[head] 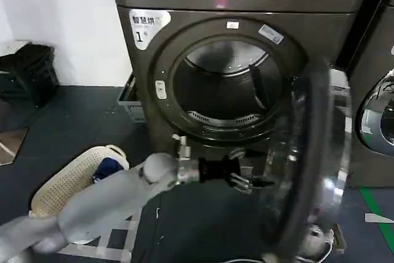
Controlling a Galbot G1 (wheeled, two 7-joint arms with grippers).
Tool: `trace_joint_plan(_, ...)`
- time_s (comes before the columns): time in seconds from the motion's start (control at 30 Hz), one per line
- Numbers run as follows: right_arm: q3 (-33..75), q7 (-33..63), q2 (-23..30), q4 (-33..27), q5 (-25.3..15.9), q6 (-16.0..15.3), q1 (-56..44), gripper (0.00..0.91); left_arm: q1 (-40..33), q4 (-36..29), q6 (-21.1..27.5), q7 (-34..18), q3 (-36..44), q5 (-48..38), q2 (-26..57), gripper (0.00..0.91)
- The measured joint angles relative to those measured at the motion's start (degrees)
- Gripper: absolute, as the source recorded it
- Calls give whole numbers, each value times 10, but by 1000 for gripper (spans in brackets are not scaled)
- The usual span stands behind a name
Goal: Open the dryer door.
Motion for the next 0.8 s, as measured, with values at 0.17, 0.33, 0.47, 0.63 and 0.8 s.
trace_joint_plan(0.17, 43, 28, 3, 3, -11, -19, -14, 907, -30, 24, 0, -3, 37, 13, -32, 907)
trace_joint_plan(0.33, 82, 36, -12, -12, -11, -22, -24, 907, -57, 54, -2, -12, 61, 22, -69, 907)
trace_joint_plan(0.47, 118, 44, -26, -29, -11, -32, -33, 907, -78, 82, -2, -17, 77, 21, -100, 907)
trace_joint_plan(0.63, 166, 38, -38, -34, -3, -33, -50, 907, -92, 118, -4, -30, 81, 27, -142, 907)
trace_joint_plan(0.8, 204, 38, -52, -44, 7, -36, -58, 907, -103, 150, 1, -42, 86, 35, -186, 907)
